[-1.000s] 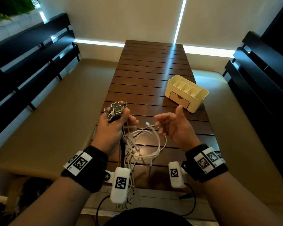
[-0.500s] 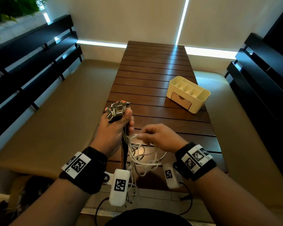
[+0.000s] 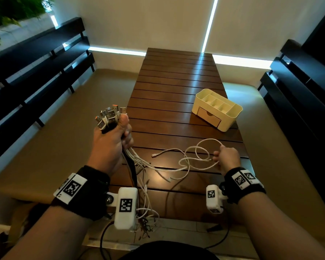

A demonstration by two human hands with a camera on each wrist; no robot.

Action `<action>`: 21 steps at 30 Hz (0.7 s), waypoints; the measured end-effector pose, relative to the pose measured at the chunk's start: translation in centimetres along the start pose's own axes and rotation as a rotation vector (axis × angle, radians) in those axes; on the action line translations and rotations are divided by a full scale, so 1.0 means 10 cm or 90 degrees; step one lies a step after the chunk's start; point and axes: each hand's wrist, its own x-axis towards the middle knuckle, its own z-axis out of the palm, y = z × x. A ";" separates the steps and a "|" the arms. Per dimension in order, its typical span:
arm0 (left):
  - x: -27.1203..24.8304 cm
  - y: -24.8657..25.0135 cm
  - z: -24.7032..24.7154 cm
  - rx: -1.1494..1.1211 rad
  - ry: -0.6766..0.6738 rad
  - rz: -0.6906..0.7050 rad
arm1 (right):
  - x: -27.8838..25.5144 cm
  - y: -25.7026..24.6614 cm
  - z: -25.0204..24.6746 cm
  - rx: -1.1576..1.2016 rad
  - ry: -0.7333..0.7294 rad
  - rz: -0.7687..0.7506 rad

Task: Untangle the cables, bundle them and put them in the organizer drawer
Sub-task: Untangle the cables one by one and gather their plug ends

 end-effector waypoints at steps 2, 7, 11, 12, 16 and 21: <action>0.02 0.00 0.01 0.013 0.006 -0.006 | 0.01 0.00 -0.01 0.064 0.004 -0.002; 0.06 0.04 -0.07 0.032 0.024 -0.007 | 0.10 -0.01 -0.11 -0.056 0.032 -0.084; 0.04 0.05 -0.07 0.041 0.013 -0.023 | 0.13 0.13 -0.13 -0.329 -0.066 -0.104; 0.03 0.04 -0.05 0.045 0.005 -0.025 | 0.12 0.16 -0.13 -0.356 -0.077 -0.105; -0.01 0.01 0.03 0.064 -0.022 -0.032 | -0.21 0.14 -0.05 -0.347 -0.110 -0.241; -0.06 0.00 0.02 0.079 -0.038 -0.047 | -1.12 -0.21 0.11 -0.297 -0.487 -0.421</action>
